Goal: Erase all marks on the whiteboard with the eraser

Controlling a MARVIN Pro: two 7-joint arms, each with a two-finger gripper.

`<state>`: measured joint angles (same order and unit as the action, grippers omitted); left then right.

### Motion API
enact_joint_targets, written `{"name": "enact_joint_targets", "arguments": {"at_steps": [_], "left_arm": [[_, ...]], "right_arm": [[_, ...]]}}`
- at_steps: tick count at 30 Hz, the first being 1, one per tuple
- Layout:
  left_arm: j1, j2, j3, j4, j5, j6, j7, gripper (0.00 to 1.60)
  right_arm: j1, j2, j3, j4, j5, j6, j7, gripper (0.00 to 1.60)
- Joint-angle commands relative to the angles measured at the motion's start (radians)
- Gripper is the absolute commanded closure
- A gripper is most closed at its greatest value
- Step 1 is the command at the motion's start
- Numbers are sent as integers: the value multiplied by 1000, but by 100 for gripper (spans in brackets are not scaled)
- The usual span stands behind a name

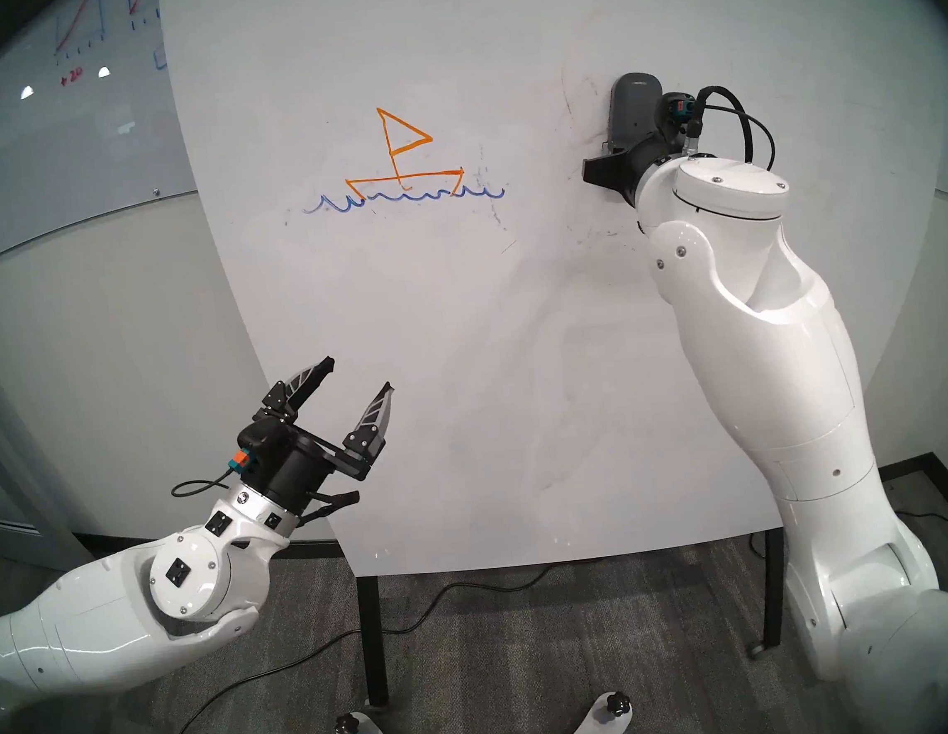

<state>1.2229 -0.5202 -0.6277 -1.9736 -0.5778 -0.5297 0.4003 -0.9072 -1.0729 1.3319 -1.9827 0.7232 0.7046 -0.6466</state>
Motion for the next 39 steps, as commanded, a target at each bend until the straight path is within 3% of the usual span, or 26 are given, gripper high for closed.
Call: {"name": "enact_joint_targets", "arguments": {"at_steps": [1, 39], "left_arm": [[-9, 0, -9, -8, -1, -6, 0, 0], [-10, 1, -8, -8, -1, -6, 1, 0]], "right_arm": [[-6, -13, -7, -45, 0, 1, -10, 160], [-8, -80, -100, -97, -26, 33, -115, 160]]}}
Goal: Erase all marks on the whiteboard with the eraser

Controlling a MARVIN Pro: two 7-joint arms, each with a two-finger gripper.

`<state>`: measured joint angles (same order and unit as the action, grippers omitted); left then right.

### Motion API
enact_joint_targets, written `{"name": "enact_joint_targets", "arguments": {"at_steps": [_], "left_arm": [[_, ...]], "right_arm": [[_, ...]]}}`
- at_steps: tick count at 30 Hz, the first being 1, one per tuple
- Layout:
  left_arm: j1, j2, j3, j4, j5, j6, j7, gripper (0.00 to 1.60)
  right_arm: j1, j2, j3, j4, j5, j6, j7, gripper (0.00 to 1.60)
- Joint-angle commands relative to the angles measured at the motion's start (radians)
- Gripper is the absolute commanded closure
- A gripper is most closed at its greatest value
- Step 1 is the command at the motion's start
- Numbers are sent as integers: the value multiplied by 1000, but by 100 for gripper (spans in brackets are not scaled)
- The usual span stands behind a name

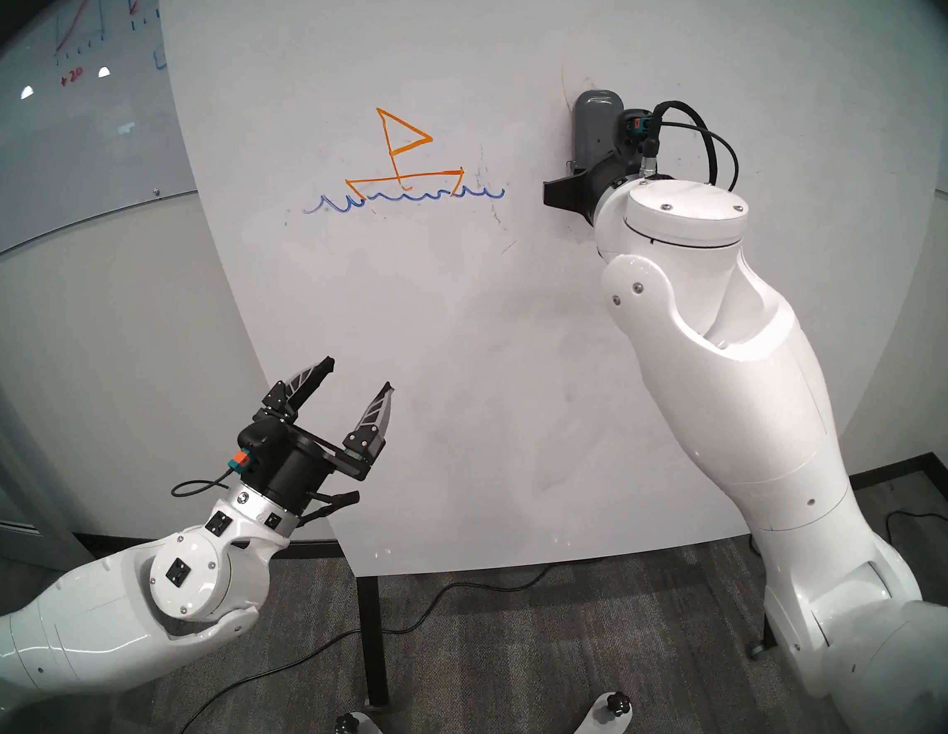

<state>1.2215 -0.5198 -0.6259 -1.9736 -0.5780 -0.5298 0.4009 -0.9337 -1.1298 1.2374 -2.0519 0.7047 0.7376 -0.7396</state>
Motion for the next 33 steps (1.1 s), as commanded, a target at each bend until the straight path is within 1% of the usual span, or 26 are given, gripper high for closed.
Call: {"name": "enact_joint_targets", "arguments": {"at_steps": [1, 19, 22, 33], "left_arm": [[-9, 0, -9, -8, -1, -6, 0, 0], [-10, 1, -8, -8, -1, -6, 0, 0], [-10, 1, -8, -8, -1, -6, 0, 0], [-10, 1, -8, -8, -1, -7, 1, 0]], "right_arm": [[18, -26, -7, -29, -9, 1, -27, 160], [30, -90, -36, -44, -34, 17, -133, 160], [28, -89, -39, -54, -45, 12, -147, 160], [8, -100, -48, -103, -43, 35, -177, 160]]}}
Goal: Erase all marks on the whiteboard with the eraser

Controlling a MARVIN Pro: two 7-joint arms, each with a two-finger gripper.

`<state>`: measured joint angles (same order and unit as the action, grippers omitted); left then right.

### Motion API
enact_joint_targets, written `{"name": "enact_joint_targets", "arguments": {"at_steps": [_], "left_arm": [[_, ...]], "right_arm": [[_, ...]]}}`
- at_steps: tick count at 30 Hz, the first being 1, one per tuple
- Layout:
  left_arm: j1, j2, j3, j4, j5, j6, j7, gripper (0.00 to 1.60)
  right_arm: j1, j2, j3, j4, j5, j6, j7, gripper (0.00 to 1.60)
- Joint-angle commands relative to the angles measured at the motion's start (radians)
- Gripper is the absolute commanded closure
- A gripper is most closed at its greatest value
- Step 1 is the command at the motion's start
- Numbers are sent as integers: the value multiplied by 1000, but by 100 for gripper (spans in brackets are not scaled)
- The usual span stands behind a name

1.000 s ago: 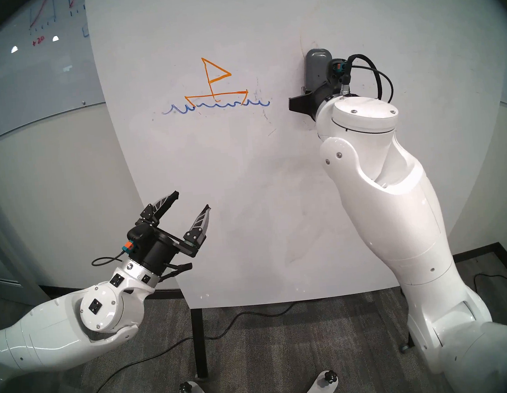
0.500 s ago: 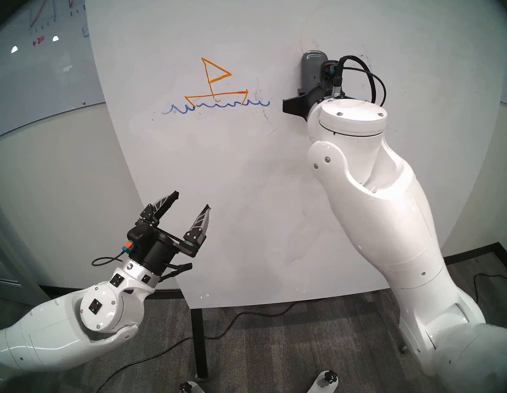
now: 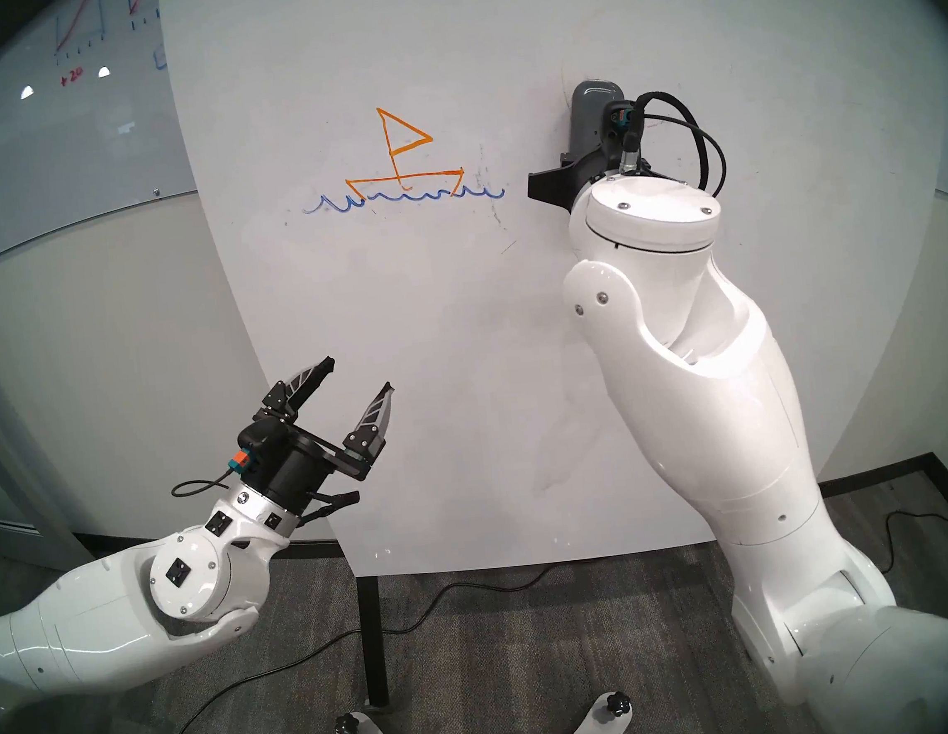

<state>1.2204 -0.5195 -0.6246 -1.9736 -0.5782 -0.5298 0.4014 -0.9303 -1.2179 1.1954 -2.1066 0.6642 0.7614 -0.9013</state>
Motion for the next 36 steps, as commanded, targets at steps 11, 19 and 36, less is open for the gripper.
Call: {"name": "enact_joint_targets", "arguments": {"at_steps": [11, 19, 36], "left_arm": [[-9, 1, -9, -8, -1, -7, 0, 0], [-9, 1, -9, -8, -1, -7, 0, 0], [-10, 1, -8, -8, -1, -7, 0, 0]], "right_arm": [[-9, -19, -30, -87, -10, 25, -34, 160], [-12, -27, -29, -92, -7, 29, -49, 160], [-21, -8, -13, -102, -8, 25, -37, 160]]}}
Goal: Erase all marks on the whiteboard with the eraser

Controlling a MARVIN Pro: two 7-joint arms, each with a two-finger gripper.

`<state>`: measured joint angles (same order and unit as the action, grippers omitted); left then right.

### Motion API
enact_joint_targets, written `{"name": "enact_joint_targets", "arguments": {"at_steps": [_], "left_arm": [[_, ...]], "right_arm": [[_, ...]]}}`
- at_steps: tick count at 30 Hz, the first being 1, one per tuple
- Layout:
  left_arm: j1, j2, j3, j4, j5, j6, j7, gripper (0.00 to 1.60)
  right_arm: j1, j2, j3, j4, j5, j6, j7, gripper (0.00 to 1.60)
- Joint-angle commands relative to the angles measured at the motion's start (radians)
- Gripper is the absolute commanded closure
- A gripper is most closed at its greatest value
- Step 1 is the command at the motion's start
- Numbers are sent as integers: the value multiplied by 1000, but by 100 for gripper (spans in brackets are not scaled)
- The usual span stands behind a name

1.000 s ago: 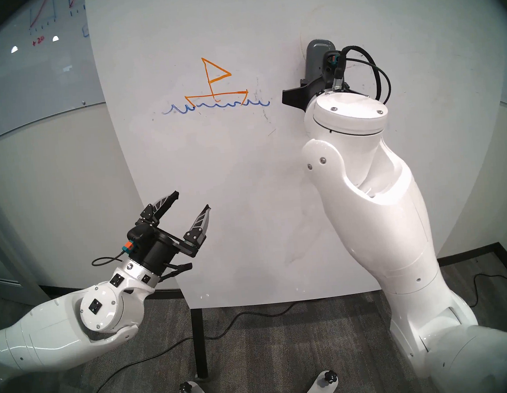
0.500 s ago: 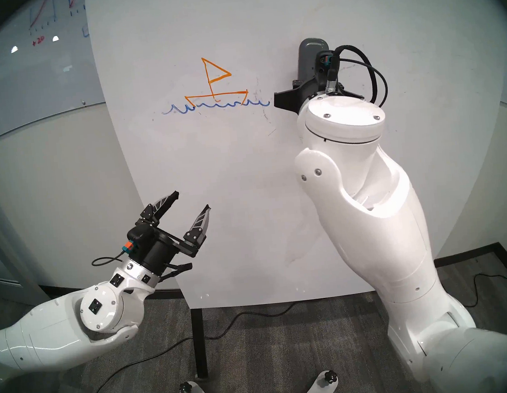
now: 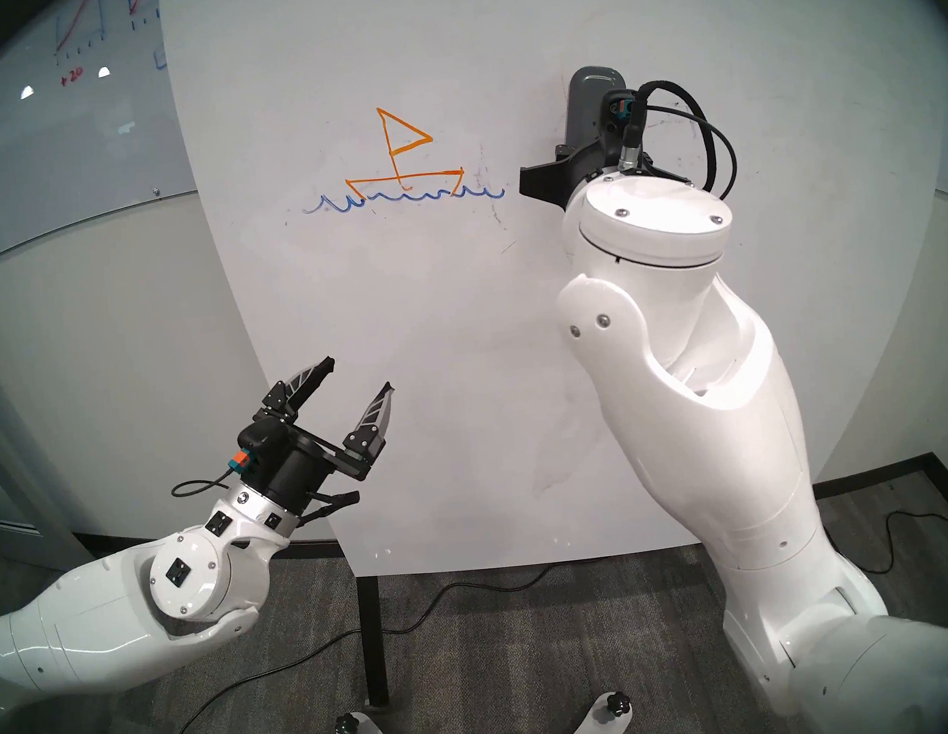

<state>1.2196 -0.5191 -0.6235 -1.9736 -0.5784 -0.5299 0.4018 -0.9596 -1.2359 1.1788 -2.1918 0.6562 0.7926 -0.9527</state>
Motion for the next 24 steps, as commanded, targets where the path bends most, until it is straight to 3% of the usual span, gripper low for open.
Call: {"name": "enact_joint_targets", "arguments": {"at_steps": [1, 24], "left_arm": [[-9, 0, -9, -8, -1, -7, 0, 0], [-9, 1, -9, -8, -1, -7, 0, 0]], "right_arm": [[7, 12, 4, -17, 0, -7, 16, 160], [-13, 35, 7, -15, -12, -19, 45, 160]]}}
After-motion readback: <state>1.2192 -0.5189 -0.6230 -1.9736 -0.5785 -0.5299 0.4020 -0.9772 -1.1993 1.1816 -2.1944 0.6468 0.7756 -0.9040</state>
